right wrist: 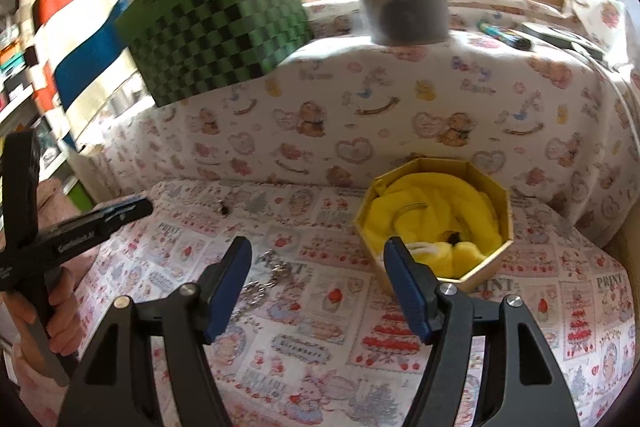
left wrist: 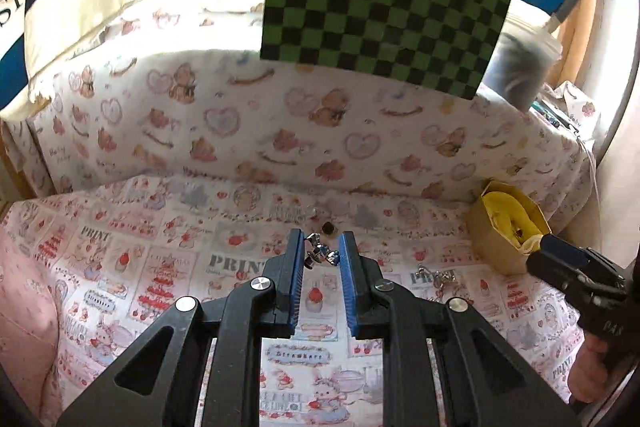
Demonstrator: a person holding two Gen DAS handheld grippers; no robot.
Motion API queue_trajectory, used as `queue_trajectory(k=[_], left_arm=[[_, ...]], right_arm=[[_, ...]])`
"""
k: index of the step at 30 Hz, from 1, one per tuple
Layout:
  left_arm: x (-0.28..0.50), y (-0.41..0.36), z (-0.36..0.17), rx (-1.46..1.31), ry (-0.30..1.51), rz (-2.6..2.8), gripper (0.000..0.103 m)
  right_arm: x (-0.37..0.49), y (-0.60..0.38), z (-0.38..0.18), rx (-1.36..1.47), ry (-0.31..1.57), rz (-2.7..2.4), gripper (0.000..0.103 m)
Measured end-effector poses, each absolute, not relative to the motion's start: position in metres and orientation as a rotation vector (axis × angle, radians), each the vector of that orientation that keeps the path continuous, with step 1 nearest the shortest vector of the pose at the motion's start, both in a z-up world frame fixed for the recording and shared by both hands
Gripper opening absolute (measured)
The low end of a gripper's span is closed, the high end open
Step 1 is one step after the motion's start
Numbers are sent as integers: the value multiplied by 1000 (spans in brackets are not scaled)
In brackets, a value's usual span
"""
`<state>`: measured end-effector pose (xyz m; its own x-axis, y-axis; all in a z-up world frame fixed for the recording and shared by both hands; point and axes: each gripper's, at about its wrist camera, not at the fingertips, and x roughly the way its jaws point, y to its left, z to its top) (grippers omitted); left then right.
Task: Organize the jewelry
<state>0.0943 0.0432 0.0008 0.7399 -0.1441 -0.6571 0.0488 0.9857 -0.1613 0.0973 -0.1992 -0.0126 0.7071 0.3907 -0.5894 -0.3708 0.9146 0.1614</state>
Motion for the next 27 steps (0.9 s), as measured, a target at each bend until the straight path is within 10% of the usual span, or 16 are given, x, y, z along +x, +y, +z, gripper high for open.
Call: queue_trajectory(k=[5, 12, 27], left_arm=[[106, 50, -8, -160, 755, -102, 16], [114, 55, -23, -138, 786, -41, 17], [116, 65, -23, -158, 792, -16, 17]], right_arm=[[95, -184, -20, 18, 704, 490, 65], [113, -164, -31, 21, 806, 447, 24], [141, -137, -61, -7, 896, 394, 9]])
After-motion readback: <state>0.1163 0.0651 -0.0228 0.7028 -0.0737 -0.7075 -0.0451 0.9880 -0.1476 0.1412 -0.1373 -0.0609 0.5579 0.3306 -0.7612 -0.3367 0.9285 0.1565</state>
